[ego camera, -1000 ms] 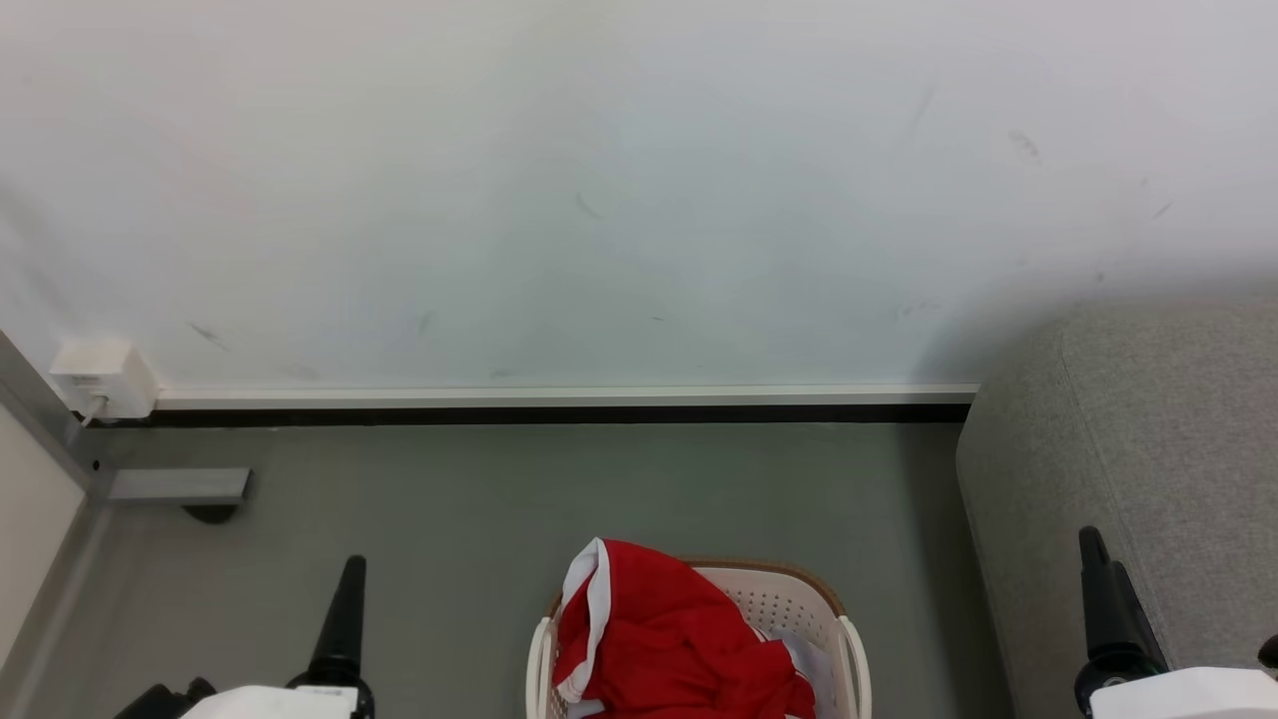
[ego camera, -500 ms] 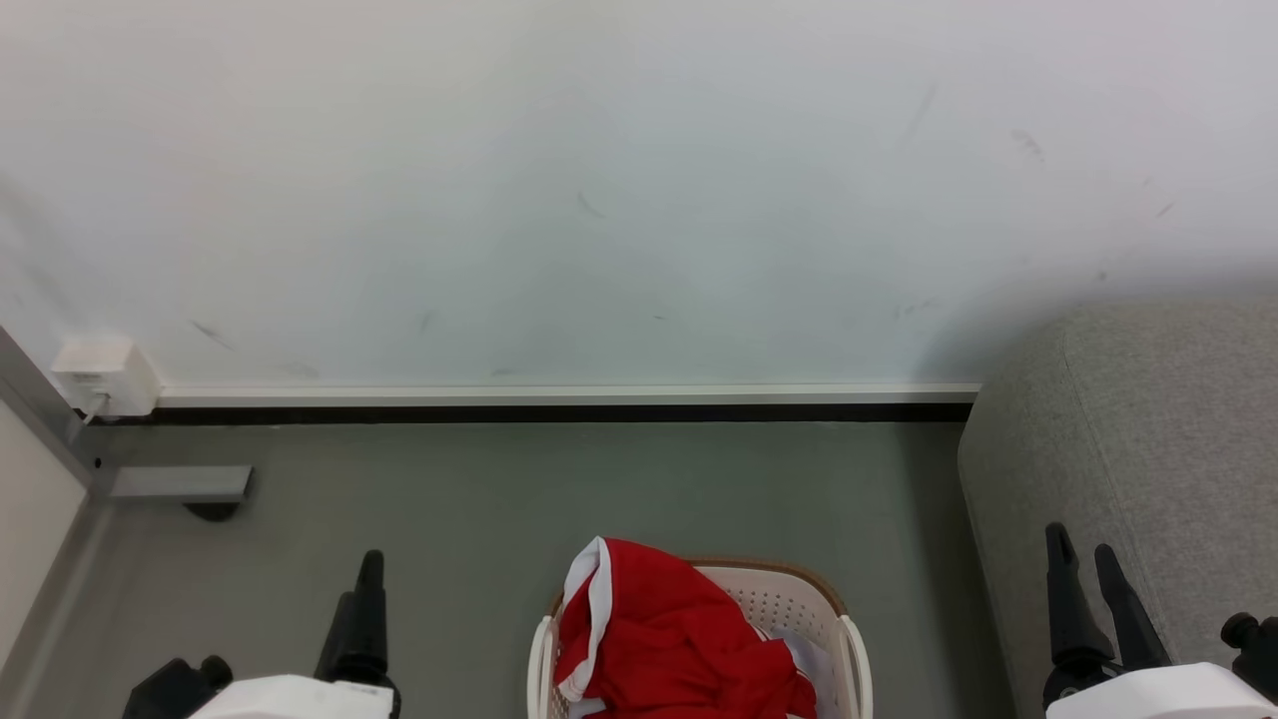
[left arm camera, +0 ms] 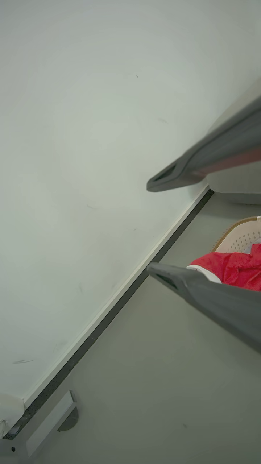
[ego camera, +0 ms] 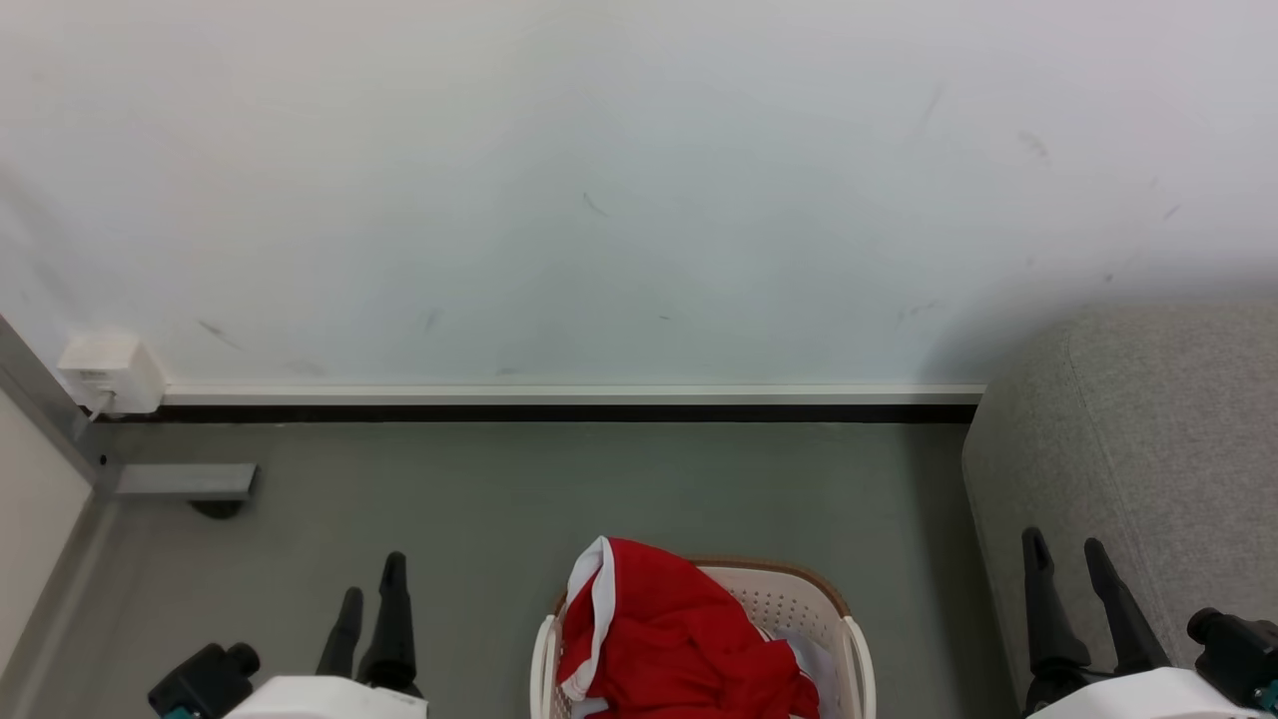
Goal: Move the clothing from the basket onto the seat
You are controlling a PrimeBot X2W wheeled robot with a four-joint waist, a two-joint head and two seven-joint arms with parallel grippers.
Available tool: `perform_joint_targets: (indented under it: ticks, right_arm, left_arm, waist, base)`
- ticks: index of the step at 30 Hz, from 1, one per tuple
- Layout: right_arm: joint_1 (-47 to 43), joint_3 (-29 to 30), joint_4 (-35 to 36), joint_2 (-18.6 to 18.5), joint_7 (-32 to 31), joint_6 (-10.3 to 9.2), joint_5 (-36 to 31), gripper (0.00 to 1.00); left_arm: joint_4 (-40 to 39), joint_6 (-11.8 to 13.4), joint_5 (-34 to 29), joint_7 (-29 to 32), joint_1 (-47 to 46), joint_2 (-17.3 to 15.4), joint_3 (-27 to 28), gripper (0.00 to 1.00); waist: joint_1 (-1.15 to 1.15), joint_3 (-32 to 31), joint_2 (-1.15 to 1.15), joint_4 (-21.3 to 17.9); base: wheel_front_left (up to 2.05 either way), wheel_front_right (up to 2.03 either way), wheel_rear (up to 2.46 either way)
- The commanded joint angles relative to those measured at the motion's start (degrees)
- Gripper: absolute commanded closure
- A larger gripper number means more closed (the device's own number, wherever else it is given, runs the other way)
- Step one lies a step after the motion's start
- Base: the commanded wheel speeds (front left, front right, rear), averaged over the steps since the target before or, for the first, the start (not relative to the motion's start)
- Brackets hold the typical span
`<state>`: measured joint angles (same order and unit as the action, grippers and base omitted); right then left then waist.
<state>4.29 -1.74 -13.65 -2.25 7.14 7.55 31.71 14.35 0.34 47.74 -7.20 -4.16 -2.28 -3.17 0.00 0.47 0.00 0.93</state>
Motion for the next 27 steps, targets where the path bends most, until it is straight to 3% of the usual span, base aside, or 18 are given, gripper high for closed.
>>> perform_joint_targets:
  ticks: [1, 27]
  right_arm:
    - [0.7, -0.2, 0.2, -0.6, 0.6, -0.06, -1.4, 0.00]
    - [0.0, -0.8, -3.1, -0.7, 4.3, -0.08, -13.4, 0.00]
  left_arm:
    - [-0.3, 0.2, -1.6, -0.5, -0.6, -0.5, -0.2, 0.00]
    - [0.8, 1.6, -24.4, -4.1, -0.4, -0.6, -2.6, 0.00]
  waist:
    - [0.00, 0.0, 0.00, 0.0]
    - [0.00, 0.0, 0.00, 0.4]
  base:
    - [0.00, 0.00, 0.00]
    - [0.00, 0.00, 0.00]
